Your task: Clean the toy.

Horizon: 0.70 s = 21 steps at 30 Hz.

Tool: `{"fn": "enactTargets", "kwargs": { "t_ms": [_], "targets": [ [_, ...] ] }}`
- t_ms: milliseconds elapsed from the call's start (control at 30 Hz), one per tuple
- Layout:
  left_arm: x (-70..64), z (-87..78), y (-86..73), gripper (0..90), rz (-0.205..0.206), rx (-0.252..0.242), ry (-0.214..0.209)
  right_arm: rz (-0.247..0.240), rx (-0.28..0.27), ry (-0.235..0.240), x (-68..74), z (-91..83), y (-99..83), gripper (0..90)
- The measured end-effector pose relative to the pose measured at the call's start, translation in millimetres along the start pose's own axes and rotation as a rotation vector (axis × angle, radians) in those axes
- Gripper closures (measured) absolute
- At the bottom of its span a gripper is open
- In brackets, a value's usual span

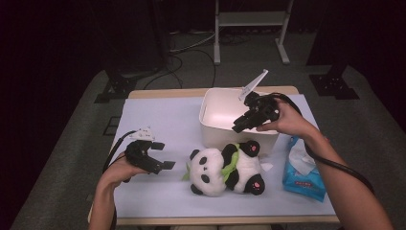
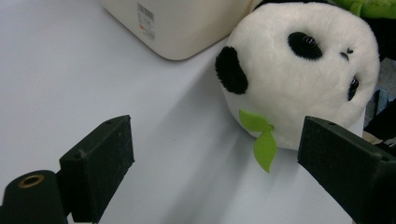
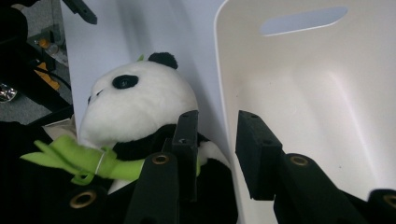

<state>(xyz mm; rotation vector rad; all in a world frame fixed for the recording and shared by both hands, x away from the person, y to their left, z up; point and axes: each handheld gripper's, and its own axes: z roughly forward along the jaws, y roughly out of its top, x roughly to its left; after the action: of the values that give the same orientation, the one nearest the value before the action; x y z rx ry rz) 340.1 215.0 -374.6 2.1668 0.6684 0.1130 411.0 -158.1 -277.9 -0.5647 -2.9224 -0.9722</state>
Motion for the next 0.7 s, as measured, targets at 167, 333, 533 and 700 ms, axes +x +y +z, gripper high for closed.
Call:
{"fn": "enactTargets", "kwargs": {
  "t_ms": [167,333,533,700],
  "targets": [
    [-1.6,1.6,0.7,9.7,0.002,0.006,-0.004,-0.017,-0.003,-0.006,12.5,-7.8,-7.6,66.2],
    [-1.2,2.6,-0.1,9.7,-0.001,0.012,-0.005,-0.026,-0.008,-0.003,24.0,-14.8,-16.3,65.0],
    [-0.7,4.3,-0.8,9.7,-0.004,0.014,-0.005,-0.022,-0.004,0.007,33.2,-17.0,-30.7,63.3],
    [-0.9,5.5,-1.2,9.7,-0.002,0.023,-0.009,-0.016,-0.014,0.015,38.8,-17.8,-42.0,61.7]
  ]
}}
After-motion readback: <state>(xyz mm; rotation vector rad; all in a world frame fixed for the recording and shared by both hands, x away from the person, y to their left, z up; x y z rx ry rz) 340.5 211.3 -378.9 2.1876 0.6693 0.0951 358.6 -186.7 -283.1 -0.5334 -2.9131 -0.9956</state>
